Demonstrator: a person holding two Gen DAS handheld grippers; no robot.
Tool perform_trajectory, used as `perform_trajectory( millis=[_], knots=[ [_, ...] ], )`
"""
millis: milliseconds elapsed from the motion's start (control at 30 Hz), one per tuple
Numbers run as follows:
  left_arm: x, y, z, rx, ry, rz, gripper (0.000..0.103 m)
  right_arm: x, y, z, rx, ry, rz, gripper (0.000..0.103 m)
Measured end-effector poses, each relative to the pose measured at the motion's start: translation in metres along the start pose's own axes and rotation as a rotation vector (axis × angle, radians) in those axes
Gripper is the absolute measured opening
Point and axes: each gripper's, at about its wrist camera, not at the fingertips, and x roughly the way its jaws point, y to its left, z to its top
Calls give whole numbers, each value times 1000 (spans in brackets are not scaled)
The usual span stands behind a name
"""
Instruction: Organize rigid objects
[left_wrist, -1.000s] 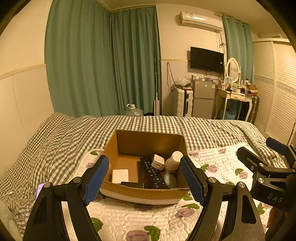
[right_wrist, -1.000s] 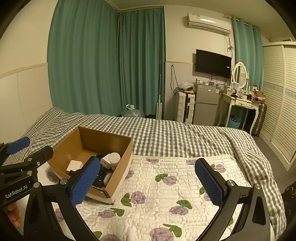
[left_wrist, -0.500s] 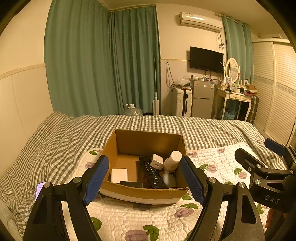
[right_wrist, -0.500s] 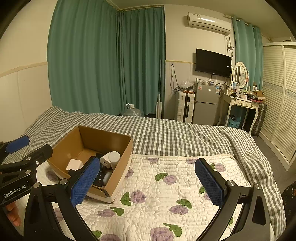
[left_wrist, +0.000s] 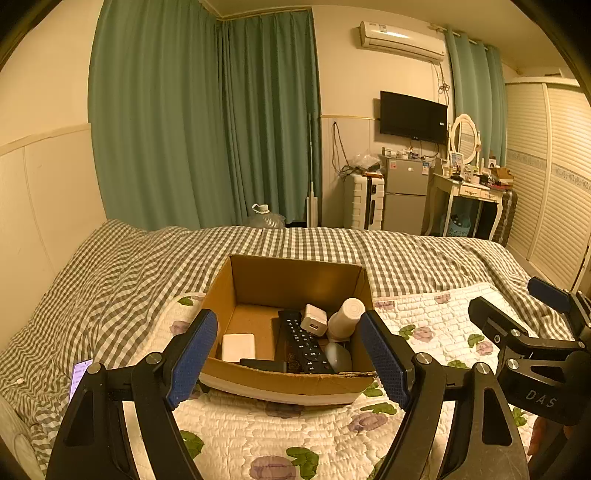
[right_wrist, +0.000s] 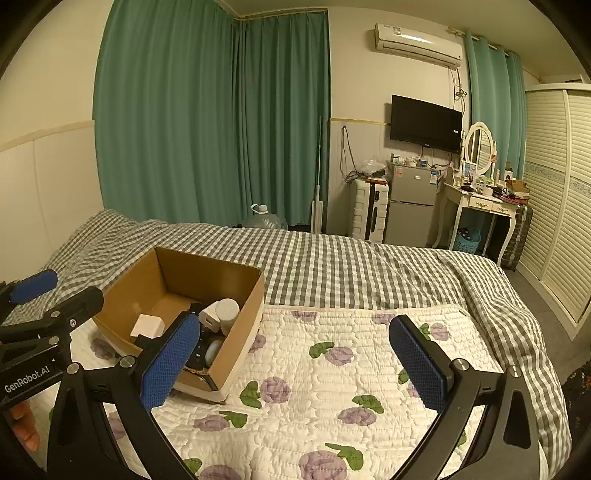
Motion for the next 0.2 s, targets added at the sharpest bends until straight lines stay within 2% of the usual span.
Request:
perform_trajectory(
  millis=[200],
  knots=[
    [1, -1, -1, -4, 0, 2, 82, 2, -1, -4, 2, 8, -6, 103]
  ],
)
